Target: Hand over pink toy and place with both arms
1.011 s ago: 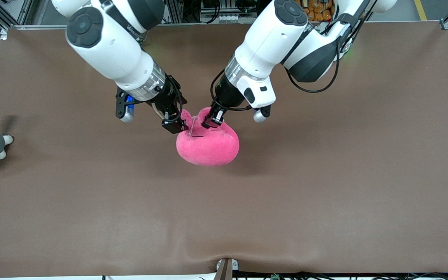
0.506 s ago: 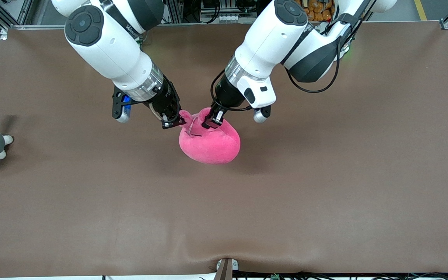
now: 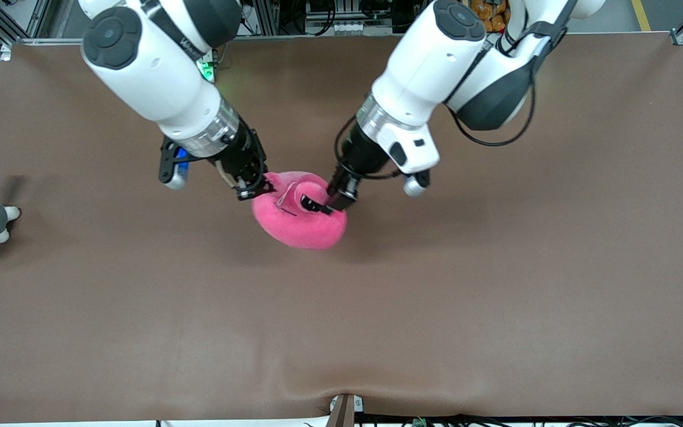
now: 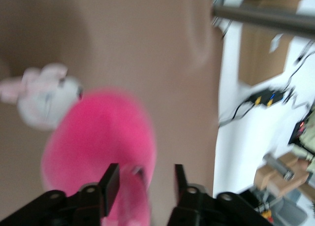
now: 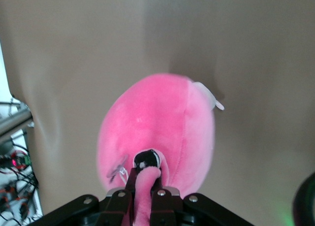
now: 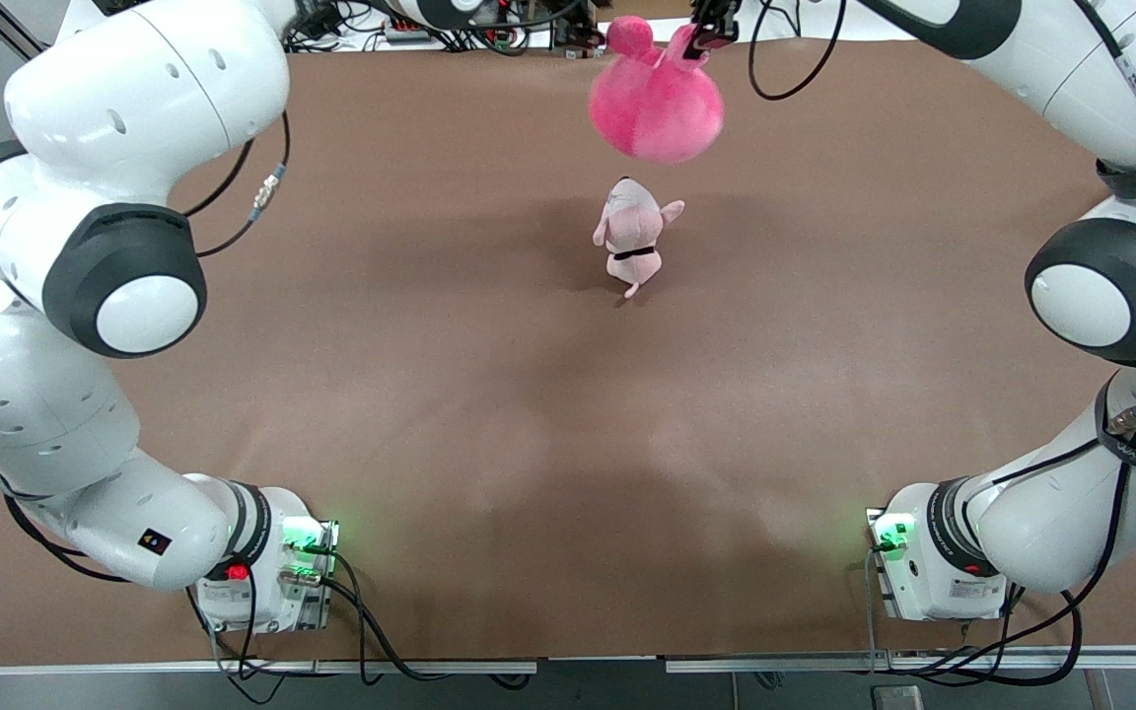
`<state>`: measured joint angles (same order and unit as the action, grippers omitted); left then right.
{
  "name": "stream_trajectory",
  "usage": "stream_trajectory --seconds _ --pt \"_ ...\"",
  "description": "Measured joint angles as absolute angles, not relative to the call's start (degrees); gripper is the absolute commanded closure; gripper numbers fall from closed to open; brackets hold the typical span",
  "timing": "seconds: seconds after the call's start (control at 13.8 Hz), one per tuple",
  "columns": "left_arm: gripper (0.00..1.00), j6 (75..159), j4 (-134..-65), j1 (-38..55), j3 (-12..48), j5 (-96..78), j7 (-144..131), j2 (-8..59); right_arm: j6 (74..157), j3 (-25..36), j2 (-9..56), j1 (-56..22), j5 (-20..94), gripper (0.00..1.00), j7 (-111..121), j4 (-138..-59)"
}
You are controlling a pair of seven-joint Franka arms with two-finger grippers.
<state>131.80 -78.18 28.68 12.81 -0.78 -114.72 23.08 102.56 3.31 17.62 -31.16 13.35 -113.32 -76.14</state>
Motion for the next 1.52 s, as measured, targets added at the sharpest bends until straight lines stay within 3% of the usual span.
stream_trajectory --seconds 0.36,0.79,1.16,1.44,1.52 --pt "0.0 126.62 -78.15 24.05 12.14 7.75 -104.23 23.04 96.69 3.64 16.29 -24.14 13.03 1.0 -109.95 -75.61" --pt "0.0 120.38 -80.36 13.56 12.38 7.69 -78.67 20.24 90.7 3.88 17.79 -9.83 12.93 1.0 -81.81 -79.03" --pt "0.0 119.57 -91.36 10.04 12.58 5.82 -64.08 11.19 91.72 3.89 28.21 2.08 13.11 1.0 -56.03 -81.77" --pt "0.0 112.31 -93.79 6.74 12.55 3.98 -48.33 5.96 92.12 3.87 33.82 8.23 13.28 1.0 -40.21 -82.09" --pt "0.0 110.18 -93.82 5.86 12.54 3.7 -44.12 5.34 92.65 3.87 34.18 8.81 13.28 0.83 -38.36 -82.09"
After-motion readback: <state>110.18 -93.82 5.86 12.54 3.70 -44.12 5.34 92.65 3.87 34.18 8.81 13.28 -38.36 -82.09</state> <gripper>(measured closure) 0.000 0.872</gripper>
